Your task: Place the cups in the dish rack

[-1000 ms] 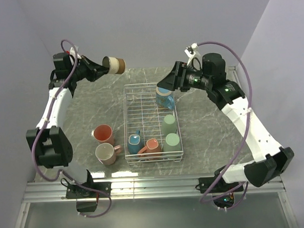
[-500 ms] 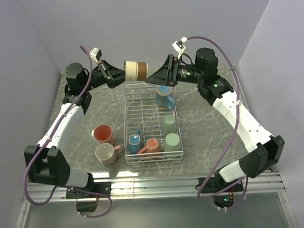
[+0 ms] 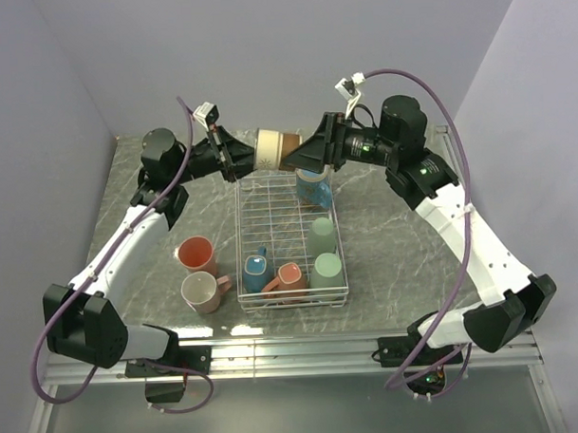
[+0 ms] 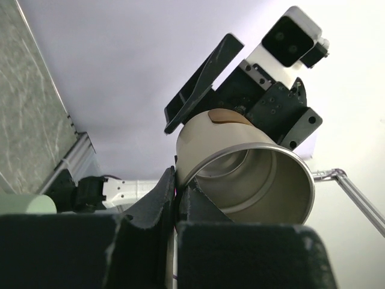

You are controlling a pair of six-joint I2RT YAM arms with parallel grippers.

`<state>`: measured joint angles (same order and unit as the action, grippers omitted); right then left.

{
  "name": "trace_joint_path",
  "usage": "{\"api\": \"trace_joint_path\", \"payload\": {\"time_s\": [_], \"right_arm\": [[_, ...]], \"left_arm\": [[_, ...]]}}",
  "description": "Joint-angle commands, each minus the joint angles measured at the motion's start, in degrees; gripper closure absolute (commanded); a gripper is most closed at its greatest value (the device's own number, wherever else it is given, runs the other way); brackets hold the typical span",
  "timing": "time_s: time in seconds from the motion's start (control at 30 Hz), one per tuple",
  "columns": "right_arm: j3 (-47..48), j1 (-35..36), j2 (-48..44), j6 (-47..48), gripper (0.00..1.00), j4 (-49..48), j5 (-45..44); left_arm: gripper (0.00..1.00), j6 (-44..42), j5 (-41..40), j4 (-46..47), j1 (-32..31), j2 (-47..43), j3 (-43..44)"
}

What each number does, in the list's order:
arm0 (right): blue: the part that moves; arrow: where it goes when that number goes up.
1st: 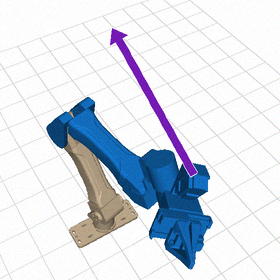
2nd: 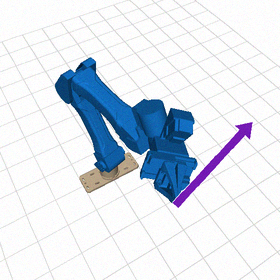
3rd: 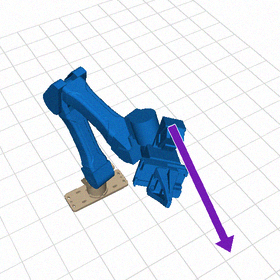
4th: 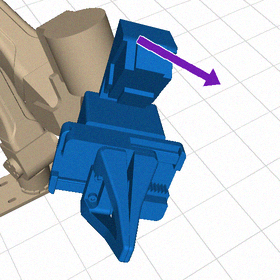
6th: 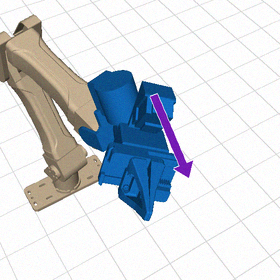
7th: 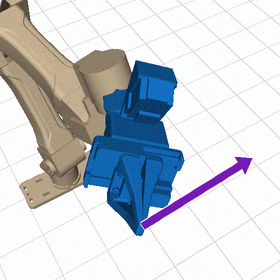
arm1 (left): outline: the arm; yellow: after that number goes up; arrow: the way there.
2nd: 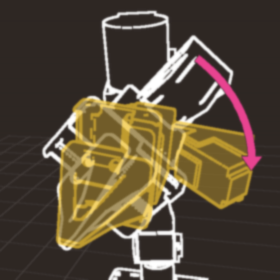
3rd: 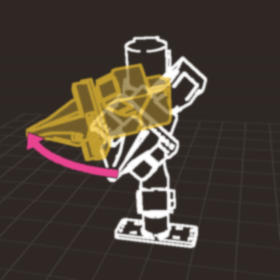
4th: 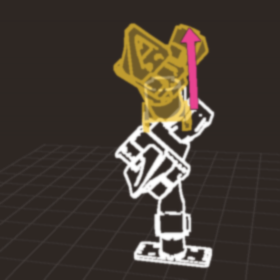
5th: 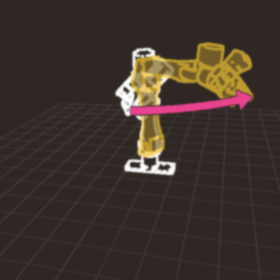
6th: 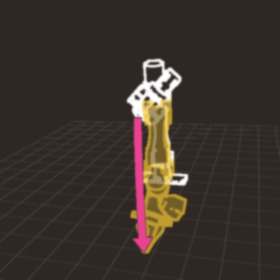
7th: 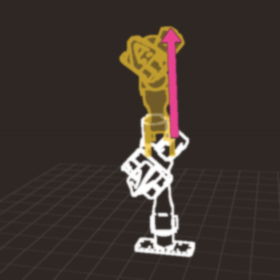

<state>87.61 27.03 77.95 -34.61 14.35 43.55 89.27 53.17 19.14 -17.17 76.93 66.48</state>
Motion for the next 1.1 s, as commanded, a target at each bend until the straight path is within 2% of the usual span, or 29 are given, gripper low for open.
{"api": "trace_joint_path", "payload": {"time_s": [0.0,0.17,0.23,0.33,0.37,0.43,0.53,0.57,0.67,0.73,0.77,0.83,0.87,0.9,0.93,1.07], "right_arm": [[-0.7,0.7,-2.8,0.4,0.12,-5.8,-0.6],[-1.5,2.0,-4.6,0.1,0.12,-7.4,0.1],[-2.1,2.0,-5.6,-0.5,0.12,-8.1,0.0],[-3.2,2.2,-7.1,-1.9,0.17,-9.4,0.5],[-3.5,2.4,-7.6,-2.6,0.23,-9.6,0.7],[-4.6,2.8,-9.0,-2.9,0.25,-9.7,0.8],[-6.7,3.6,-11.2,-3.6,0.4,-9.9,0.4],[-7.4,3.6,-11.9,-4.1,0.53,-10.1,0.4],[-8.7,3.9,-13.7,-4.7,0.79,-10.2,0.4],[-9.1,3.9,-14.9,-4.8,0.87,-9.7,0.0],[-9.1,4.0,-15.4,-4.7,0.91,-9.0,-0.2],[-8.6,3.9,-16.2,-4.3,0.95,-7.9,-0.6],[-8.3,3.9,-16.3,-3.6,0.98,-7.1,-0.8],[-7.9,3.9,-16.4,-3.3,1.0,-5.2,-1.1],[-7.0,3.9,-16.8,-2.7,1.0,-4.3,-1.7],[-6.1,3.6,-17.2,-0.2,1.0,-1.0,-2.8]], "left_arm": [[1.0,3.4,3.5,6.4,-1.9,-3.9,-0.7],[1.0,8.7,4.0,12.7,-3.4,-5.3,-4.0],[1.0,9.3,4.4,12.0,-3.7,-5.9,-4.3],[1.0,5.4,3.9,6.0,-3.7,-7.1,-3.7],[1.0,5.1,3.4,5.9,-3.8,-7.3,-3.8],[1.0,6.5,2.6,7.7,-3.9,-7.9,-5.3],[1.0,6.8,0.2,8.7,-4.4,-8.5,-6.4],[1.0,6.5,-1.0,8.1,-4.5,-8.6,-6.7],[1.0,6.7,-2.7,8.6,-5.2,-9.2,-8.3],[1.0,6.0,-4.5,7.5,-5.9,-9.9,-9.0],[0.95,4.5,-5.2,6.3,-6.1,-10.0,-9.1],[0.79,2.1,-6.5,1.5,-6.5,-10.7,-8.7],[0.68,0.6,-6.8,-0.9,-6.5,-11.0,-8.5],[0.5,-2.9,-7.5,-3.6,-6.5,-11.9,-8.1],[0.43,-5.1,-9.6,-11.1,-6.5,-12.3,-6.8],[0.37,-16.7,-16.5,-32.6,-6.4,-12.7,-2.1]]}}
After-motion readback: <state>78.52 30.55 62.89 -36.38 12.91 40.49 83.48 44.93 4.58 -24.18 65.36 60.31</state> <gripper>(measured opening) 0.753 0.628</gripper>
